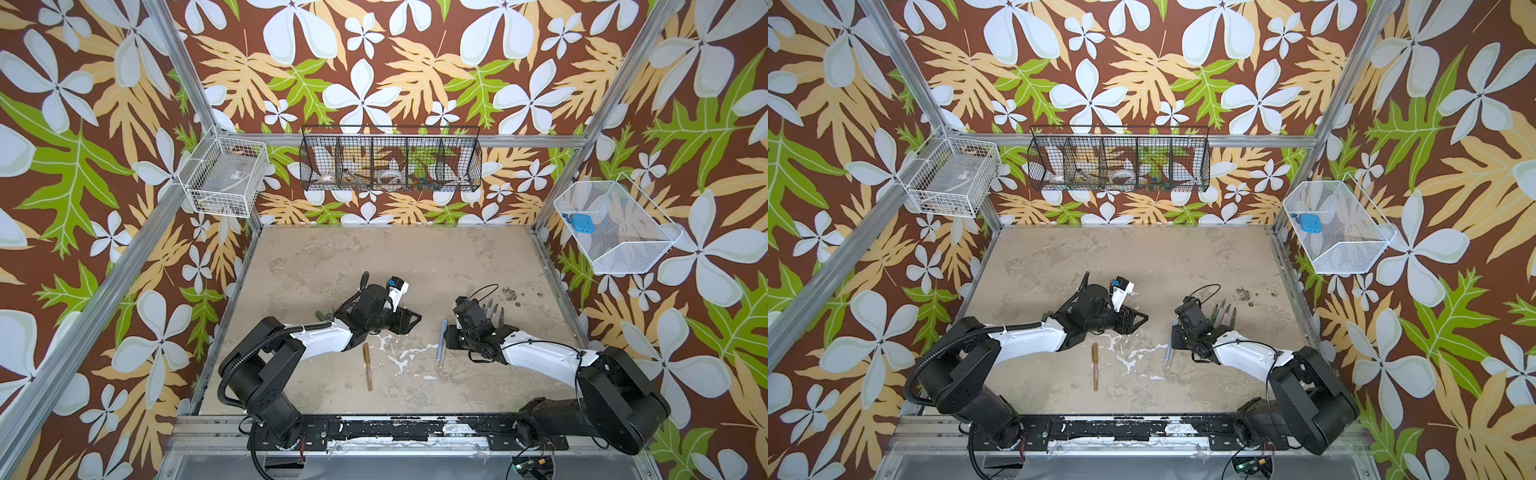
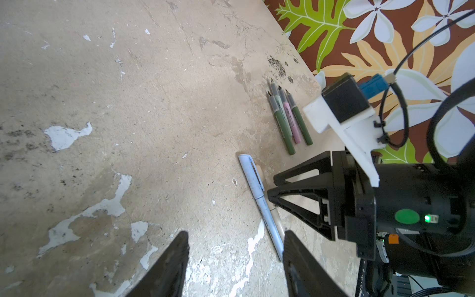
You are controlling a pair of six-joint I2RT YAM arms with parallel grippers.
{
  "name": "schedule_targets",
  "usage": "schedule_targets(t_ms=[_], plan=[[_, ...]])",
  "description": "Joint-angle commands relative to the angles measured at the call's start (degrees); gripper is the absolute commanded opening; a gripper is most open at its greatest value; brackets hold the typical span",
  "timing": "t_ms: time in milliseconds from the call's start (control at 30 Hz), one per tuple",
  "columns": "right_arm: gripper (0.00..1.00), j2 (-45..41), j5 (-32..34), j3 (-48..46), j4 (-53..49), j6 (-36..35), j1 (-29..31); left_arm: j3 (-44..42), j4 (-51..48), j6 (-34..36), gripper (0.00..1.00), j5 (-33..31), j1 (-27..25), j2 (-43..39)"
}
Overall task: Open the pen caps
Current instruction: 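Move the right gripper over the cream pen while the left gripper rises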
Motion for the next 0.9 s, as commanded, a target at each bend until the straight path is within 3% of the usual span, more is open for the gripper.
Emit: schedule_targets(t_ms=[0, 300, 633, 867], plan=[[0.32, 0.4, 2.7, 0.6, -1.0, 1.2, 0.5, 0.4, -0.5, 0.5, 0.60, -0.3, 0.0, -0.4], [0.26, 2.0, 4.1, 1.2, -1.6, 0.6, 0.6, 0.4, -0.7, 0.5, 0.60, -0.4, 0.0, -0.6], [0.29, 5.2, 4.2, 2.4, -1.9, -0.8, 0.5, 0.7, -0.9, 0.6, 0.60, -0.7, 0.0, -0.1], [0.20, 5.6, 5.7, 3.7, -3.6, -2.0, 0.7, 0.7, -0.9, 0.6, 0.60, -0.8, 0.0, 0.0]])
